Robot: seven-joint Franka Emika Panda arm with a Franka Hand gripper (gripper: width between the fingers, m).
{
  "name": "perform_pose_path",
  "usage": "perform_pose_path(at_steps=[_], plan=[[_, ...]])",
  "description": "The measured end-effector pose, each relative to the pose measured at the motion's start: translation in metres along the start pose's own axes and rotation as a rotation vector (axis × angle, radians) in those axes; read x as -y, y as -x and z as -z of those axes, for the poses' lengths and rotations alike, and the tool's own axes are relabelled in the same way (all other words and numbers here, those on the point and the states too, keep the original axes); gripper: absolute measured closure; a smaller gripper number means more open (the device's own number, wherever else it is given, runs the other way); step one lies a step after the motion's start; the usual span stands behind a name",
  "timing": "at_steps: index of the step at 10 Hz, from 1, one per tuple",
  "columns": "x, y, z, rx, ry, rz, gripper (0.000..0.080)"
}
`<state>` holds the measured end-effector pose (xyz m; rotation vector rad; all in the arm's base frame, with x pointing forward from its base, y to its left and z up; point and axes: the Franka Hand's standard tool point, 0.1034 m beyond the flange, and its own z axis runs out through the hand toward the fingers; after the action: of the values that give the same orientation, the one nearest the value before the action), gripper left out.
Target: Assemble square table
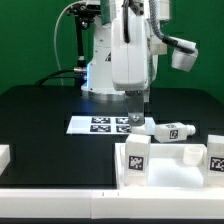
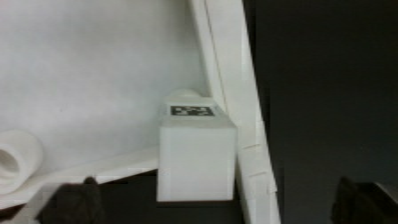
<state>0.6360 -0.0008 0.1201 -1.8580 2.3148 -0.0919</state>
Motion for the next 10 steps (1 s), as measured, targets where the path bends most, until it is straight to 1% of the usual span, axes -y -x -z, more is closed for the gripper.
perform_pose_path(at_steps=[2, 3, 5, 6, 10], plan=[[-0.001, 0.001, 0.0, 0.0, 0.001, 0.004, 0.015], [-0.008, 0.012, 0.002, 0.009, 0.008, 0.048, 0.015], [-0.038, 0.037, -0.004, 0.018, 0.047, 0.1, 0.015], [-0.046, 0.046, -0.006, 0.021, 0.074, 0.11, 0.015], [-0.047, 0.045, -0.008, 0.022, 0.075, 0.111, 0.015]])
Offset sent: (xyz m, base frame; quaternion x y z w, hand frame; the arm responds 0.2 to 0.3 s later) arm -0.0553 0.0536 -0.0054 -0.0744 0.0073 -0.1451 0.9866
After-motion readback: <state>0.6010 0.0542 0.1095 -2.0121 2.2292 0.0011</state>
